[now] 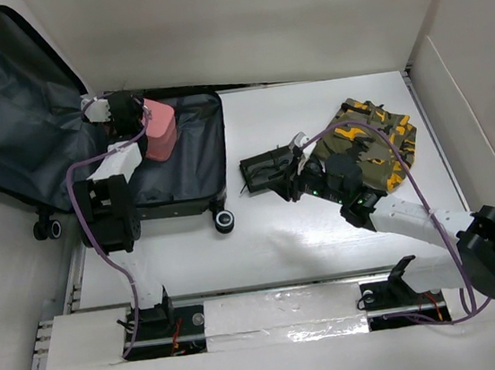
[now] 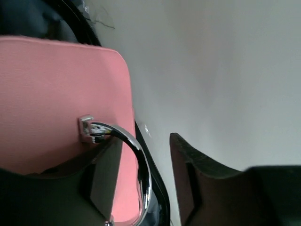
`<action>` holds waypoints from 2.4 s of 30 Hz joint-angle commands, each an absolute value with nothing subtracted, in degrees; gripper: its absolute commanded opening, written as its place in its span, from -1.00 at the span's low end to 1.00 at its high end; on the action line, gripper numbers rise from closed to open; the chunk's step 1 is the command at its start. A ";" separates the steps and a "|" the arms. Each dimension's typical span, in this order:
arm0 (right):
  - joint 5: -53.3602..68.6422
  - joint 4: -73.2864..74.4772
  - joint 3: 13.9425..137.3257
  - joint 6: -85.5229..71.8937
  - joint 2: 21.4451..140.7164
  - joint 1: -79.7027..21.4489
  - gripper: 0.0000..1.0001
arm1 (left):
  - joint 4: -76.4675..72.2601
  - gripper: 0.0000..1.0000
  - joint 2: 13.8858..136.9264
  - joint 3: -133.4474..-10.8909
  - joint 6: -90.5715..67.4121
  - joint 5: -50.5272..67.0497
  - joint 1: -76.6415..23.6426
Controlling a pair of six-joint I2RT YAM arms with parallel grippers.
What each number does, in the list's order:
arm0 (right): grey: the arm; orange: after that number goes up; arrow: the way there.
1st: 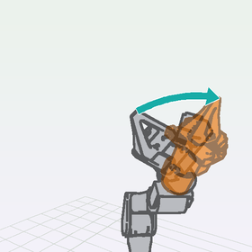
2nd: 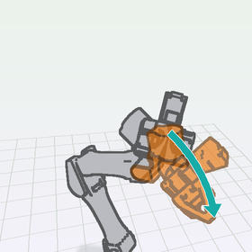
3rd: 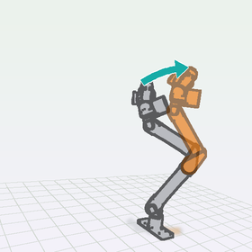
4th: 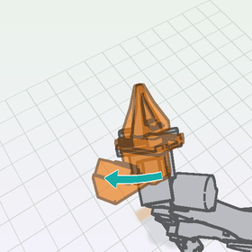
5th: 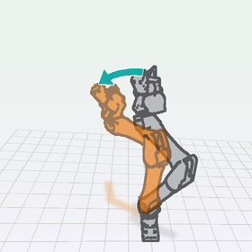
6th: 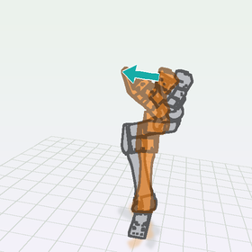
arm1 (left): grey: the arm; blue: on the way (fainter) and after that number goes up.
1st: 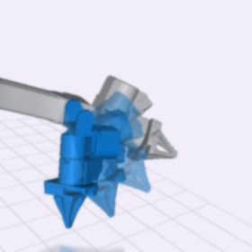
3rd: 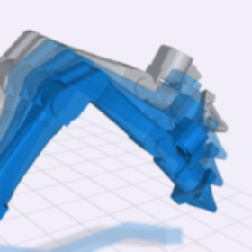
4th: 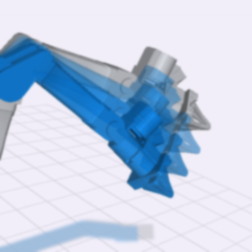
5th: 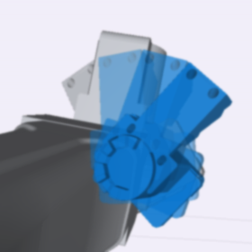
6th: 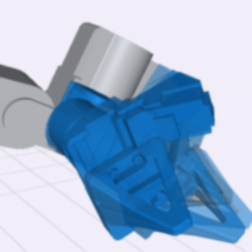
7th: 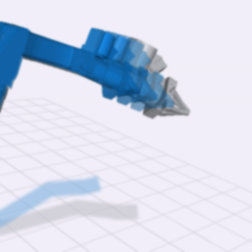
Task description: Pack the luggage
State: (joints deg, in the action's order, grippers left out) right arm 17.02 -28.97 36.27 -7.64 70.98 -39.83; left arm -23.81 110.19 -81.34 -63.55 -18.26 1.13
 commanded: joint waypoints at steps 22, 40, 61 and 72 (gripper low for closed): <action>6.17 -27.43 36.74 -7.99 64.42 -37.81 -1.00 | -37.88 0.18 79.04 -64.09 -42.89 -19.43 -5.09; -10.46 -20.40 29.27 -14.85 43.78 -25.32 -0.85 | -25.06 0.01 90.69 -58.61 -42.53 -40.85 -52.46; -3.69 -19.25 27.42 -17.93 36.39 -16.88 -0.59 | -9.67 -0.05 112.68 -78.23 -3.64 -17.16 -52.47; -1.41 -19.78 27.95 -16.96 36.91 -16.88 -0.57 | -3.87 0.06 117.86 -82.52 5.27 -13.72 -52.03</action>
State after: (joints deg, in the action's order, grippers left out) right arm -2.55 -18.41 27.35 -17.56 37.17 -17.23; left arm -6.04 116.92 -79.42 1.13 -15.84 -52.71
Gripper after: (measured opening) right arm 0.216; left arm 0.534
